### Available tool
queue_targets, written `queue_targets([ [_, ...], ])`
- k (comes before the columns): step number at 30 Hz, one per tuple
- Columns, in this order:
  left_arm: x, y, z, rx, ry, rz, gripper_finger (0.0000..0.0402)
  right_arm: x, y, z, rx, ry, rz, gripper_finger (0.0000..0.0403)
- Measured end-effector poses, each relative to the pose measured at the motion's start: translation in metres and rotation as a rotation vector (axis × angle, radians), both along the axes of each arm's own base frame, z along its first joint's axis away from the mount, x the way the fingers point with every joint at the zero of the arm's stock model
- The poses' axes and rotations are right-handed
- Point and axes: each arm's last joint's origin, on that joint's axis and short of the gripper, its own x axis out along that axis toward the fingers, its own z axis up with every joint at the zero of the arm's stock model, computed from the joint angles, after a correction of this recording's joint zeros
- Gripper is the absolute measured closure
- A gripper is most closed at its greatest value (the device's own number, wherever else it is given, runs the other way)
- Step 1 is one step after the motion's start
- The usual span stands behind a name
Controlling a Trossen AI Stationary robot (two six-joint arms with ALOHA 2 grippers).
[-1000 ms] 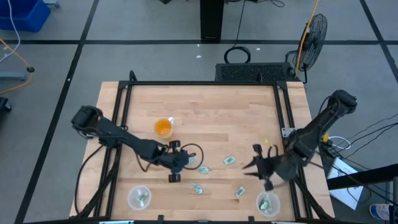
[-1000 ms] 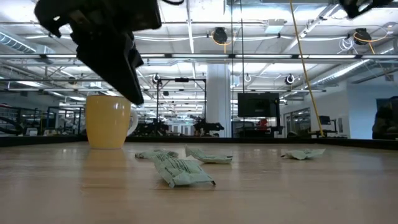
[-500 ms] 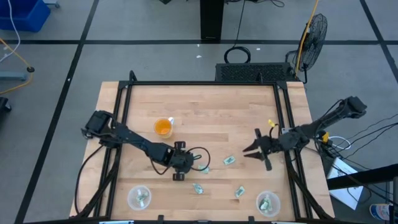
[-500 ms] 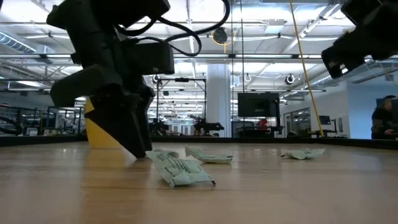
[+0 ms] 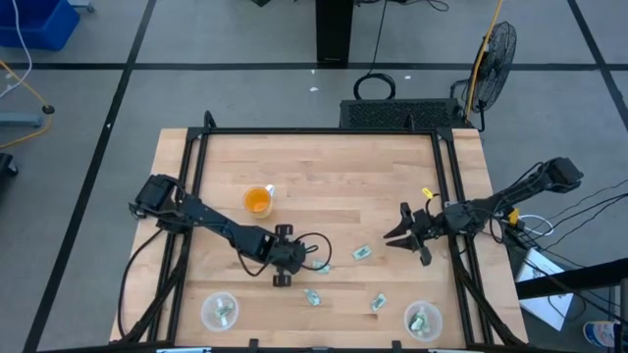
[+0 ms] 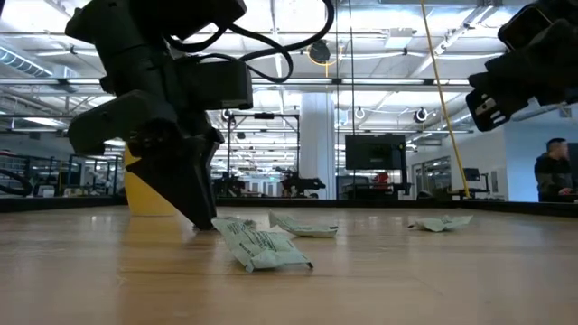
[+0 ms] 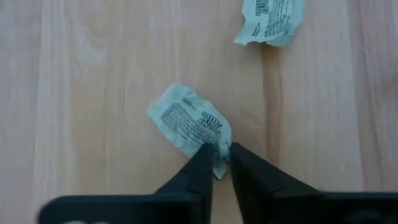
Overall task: Pick and place items into bin
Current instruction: Put the stevia packet into the left transparent bin
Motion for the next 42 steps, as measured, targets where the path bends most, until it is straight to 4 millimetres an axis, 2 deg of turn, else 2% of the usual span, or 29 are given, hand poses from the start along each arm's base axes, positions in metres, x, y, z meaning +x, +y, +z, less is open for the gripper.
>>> queue_targets([
  [3,0.000,0.001,0.001,0.001,-0.002,0.012,0.0386,0.000,0.000,0.000,-0.002,0.006,0.000,0.0314],
  [7,-0.008,0.003,0.015,-0.011,-0.001,0.034,0.0384,0.001,0.000,-0.001,0.038,0.021,-0.015,0.0314],
  [10,-0.016,0.003,0.038,-0.026,-0.035,0.044,0.0377,0.003,0.000,-0.002,0.055,0.047,-0.045,0.0314],
  [15,-0.041,-0.002,0.083,-0.101,-0.110,0.065,0.0394,0.018,0.005,0.013,0.018,0.067,-0.038,0.0314],
  [18,-0.061,-0.016,0.109,-0.223,-0.147,0.055,0.0383,0.030,0.010,0.015,-0.021,0.140,-0.036,0.0314],
  [22,-0.091,-0.045,0.129,-0.387,-0.144,0.032,0.0373,0.044,0.016,0.011,-0.051,0.217,-0.012,0.0314],
  [27,-0.132,-0.085,0.126,-0.493,-0.010,0.142,0.0393,0.055,0.021,0.008,-0.063,0.265,0.014,0.0314],
  [33,-0.171,-0.113,0.100,-0.425,0.140,0.390,0.0378,0.061,0.023,0.015,-0.056,0.253,0.014,0.0314],
  [39,-0.181,-0.141,0.079,-0.483,0.242,0.456,0.0393,0.064,0.025,0.021,-0.051,0.234,0.015,0.0314],
  [42,-0.182,-0.148,0.069,-0.473,0.260,0.472,0.0393,0.064,0.024,0.021,-0.051,0.234,0.014,0.0314],
])
